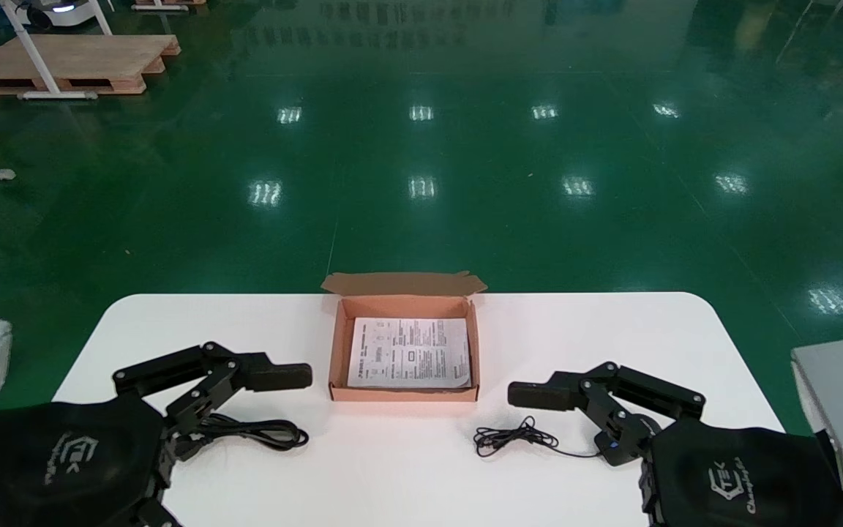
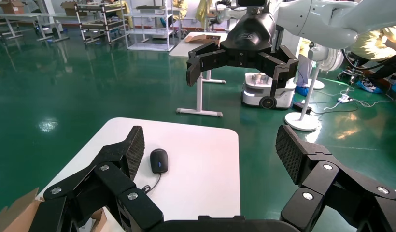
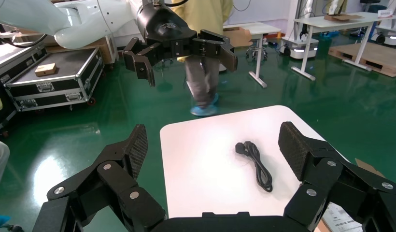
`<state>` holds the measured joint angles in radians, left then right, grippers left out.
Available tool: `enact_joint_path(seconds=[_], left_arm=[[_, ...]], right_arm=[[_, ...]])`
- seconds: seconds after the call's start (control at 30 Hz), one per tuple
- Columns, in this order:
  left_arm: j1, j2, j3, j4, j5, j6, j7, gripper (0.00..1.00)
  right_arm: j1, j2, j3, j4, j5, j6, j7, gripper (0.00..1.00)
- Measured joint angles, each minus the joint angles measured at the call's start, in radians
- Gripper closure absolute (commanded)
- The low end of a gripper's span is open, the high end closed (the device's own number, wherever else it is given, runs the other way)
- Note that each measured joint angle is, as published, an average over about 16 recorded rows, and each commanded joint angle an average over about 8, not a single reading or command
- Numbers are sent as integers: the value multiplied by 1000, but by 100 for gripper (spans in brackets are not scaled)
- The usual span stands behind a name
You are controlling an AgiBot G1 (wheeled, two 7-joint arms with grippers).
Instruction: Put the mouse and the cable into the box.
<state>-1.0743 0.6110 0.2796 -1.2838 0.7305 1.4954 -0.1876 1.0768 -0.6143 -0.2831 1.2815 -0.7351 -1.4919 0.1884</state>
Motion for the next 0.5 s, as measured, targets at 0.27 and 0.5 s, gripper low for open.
enact_joint_path(seconds=[0.27, 0.5], left_arm=[[0, 0, 0, 0, 0, 0, 0, 0], [0, 0, 0, 0, 0, 0, 0, 0]], right_arm=[[0, 0, 0, 0, 0, 0, 0, 0], [0, 0, 0, 0, 0, 0, 0, 0]])
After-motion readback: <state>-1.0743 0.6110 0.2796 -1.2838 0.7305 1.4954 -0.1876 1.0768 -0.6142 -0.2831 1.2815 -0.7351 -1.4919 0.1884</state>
